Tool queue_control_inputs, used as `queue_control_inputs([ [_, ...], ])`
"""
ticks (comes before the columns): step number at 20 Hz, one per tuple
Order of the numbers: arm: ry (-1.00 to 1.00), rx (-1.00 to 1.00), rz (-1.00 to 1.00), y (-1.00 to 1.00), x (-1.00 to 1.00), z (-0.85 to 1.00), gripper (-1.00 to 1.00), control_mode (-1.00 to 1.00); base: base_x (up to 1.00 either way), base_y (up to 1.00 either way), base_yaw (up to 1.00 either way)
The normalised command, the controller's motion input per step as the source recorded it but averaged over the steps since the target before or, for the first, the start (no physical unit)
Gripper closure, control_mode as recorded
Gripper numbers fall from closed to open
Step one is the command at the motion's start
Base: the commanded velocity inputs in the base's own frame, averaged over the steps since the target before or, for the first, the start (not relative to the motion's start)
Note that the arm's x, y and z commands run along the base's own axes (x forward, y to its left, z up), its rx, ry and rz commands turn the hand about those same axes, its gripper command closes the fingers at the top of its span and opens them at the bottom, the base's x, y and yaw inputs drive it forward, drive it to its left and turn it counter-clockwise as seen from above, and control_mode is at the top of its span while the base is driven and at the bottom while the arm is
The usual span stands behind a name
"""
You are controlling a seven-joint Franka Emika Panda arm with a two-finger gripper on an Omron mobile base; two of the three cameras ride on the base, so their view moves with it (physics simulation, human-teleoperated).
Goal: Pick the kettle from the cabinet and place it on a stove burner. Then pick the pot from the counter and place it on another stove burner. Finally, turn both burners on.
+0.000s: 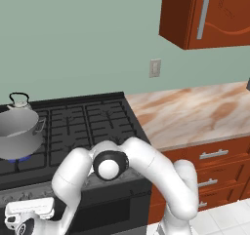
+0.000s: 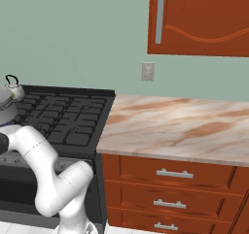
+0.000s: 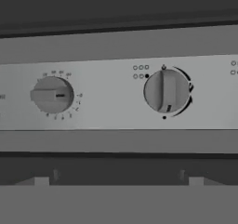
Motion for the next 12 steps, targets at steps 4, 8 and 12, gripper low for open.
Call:
queue_control_inputs([
  [4, 0.0, 0.0, 0.0, 0.34, 0.11, -0.1, -1.0, -1.0, 0.0, 0.0, 0.0],
  [8, 0.0, 0.0, 0.0, 0.2, 0.05, -0.19, -1.0, -1.0, 0.0, 0.0, 0.0],
  [12, 0.0, 0.0, 0.0, 0.01, 0.0, -0.3, -1.0, -1.0, 0.0, 0.0, 0.0],
])
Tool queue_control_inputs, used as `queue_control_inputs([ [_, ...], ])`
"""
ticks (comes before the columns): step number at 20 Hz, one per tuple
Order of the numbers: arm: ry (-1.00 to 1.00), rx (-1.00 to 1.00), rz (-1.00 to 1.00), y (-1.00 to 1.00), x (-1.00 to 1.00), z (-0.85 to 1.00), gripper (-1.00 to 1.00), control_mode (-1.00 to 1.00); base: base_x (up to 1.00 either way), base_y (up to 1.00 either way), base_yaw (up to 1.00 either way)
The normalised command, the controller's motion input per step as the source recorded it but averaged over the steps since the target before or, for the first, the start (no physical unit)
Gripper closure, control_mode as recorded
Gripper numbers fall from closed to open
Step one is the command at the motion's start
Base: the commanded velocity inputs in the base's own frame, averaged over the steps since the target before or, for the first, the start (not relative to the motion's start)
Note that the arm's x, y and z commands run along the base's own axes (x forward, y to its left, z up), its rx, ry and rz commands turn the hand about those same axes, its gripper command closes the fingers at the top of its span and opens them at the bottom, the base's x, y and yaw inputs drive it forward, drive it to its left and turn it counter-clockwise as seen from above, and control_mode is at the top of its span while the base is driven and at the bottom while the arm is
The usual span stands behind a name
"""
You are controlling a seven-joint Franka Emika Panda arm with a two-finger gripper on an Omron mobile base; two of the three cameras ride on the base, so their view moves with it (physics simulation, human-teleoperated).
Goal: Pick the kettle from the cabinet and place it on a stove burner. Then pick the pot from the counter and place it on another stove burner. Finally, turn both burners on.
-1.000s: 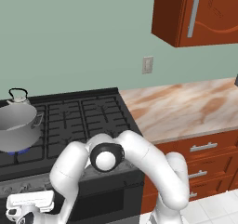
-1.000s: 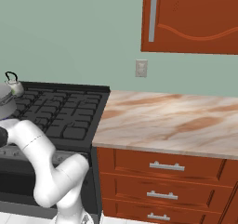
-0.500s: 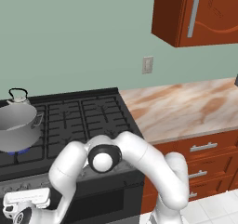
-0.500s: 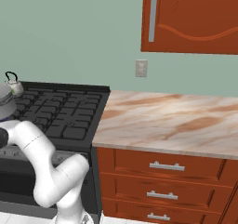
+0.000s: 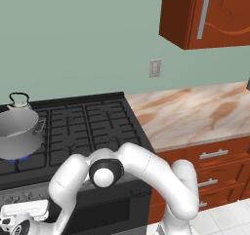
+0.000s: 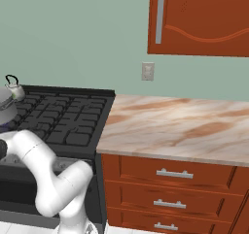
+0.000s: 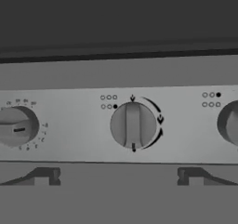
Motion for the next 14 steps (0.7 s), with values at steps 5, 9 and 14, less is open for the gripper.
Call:
queue_control_inputs([
  [5, 0.0, 0.0, 0.0, -0.07, 0.01, -0.23, -1.0, -1.0, 0.0, 0.0, 0.0],
  [9, 0.0, 0.0, 0.0, -0.03, 0.13, -0.03, -1.0, -1.0, 0.0, 0.0, 0.0],
  [14, 0.0, 0.0, 0.0, 0.0, 0.25, 0.0, -1.0, -1.0, 0.0, 0.0, 0.0],
])
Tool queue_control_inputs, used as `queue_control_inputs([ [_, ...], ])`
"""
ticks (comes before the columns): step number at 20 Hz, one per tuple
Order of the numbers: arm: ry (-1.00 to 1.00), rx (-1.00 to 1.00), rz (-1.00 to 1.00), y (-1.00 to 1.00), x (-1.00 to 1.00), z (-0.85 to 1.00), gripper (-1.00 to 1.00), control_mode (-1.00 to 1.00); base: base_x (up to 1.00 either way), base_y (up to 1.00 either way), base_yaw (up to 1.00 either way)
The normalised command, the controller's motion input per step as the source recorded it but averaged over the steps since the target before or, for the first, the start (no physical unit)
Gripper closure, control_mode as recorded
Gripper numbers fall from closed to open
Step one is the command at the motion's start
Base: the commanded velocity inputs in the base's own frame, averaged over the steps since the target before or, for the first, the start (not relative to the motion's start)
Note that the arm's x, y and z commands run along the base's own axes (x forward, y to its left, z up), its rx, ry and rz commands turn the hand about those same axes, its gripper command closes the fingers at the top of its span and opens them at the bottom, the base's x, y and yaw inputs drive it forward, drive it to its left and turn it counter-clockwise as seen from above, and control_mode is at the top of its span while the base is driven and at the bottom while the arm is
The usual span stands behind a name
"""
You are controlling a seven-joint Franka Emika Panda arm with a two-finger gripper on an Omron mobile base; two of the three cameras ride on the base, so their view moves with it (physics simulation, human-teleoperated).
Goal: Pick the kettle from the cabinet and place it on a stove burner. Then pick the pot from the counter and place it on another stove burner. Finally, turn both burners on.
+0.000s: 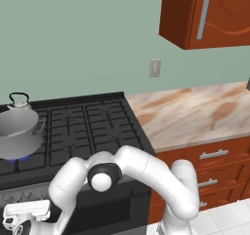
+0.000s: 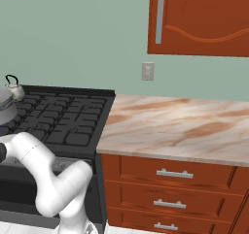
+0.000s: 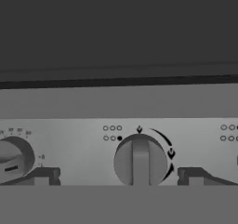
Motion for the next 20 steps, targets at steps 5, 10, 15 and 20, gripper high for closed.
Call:
queue_control_inputs([
  [5, 0.0, 0.0, 0.0, 0.01, 0.21, 0.0, -1.0, -1.0, 0.0, 0.0, 0.0],
  [10, 0.01, 0.0, 0.0, 0.07, 0.16, -0.09, -1.0, -1.0, 0.0, 0.0, 0.0],
  [15, 0.01, 0.0, 0.0, 0.13, 0.11, -0.14, -1.0, -1.0, 0.0, 0.0, 0.0],
  [20, 0.02, 0.0, 0.0, 0.16, 0.15, -0.1, 1.0, -1.0, 0.0, 0.0, 0.0],
])
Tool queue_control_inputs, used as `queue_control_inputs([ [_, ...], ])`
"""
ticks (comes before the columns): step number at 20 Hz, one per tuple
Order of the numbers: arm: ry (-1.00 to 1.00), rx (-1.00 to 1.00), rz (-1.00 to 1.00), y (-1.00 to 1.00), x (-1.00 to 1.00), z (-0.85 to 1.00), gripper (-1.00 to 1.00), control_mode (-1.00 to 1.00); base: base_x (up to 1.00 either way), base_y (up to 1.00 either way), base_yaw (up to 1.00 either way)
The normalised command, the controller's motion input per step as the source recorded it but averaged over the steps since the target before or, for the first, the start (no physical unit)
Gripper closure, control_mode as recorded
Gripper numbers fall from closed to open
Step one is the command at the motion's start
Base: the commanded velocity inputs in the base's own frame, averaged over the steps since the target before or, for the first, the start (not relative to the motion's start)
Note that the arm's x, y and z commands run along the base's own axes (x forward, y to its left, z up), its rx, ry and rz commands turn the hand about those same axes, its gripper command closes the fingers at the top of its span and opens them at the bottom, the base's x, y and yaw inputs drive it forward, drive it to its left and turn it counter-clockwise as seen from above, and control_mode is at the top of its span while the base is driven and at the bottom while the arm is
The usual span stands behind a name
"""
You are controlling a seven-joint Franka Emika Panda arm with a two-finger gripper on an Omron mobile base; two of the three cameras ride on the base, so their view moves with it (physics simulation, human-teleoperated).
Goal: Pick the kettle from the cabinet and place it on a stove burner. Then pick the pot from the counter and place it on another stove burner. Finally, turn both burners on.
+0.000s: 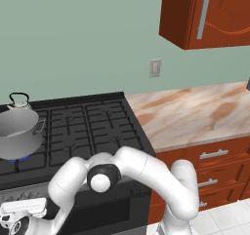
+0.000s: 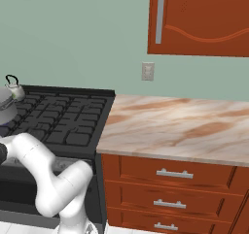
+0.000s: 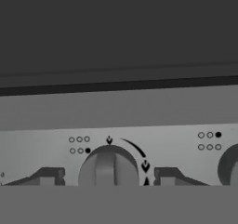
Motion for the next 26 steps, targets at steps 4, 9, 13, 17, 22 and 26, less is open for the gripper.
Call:
queue_control_inputs([
  [4, 0.02, 0.0, 0.0, 0.12, 0.17, -0.06, 1.0, -1.0, 0.0, 0.0, 0.0],
  [9, 0.0, 0.0, 0.0, 0.02, 0.08, -0.03, 1.0, -1.0, 0.0, 0.0, 0.0],
  [13, 0.0, 0.0, 0.0, 0.0, 0.01, -0.02, 1.0, -1.0, 0.0, 0.0, 0.0],
  [17, 0.0, 0.0, 0.01, -0.07, 0.0, 0.0, 1.0, -1.0, 0.0, 0.0, 0.0],
  [22, 0.0, 0.0, 0.0, -0.26, 0.0, 0.0, 1.0, -1.0, 0.0, 0.0, 0.0],
  [26, 0.0, 0.0, 0.0, -0.02, 0.0, 0.0, 1.0, -1.0, 0.0, 0.0, 0.0],
])
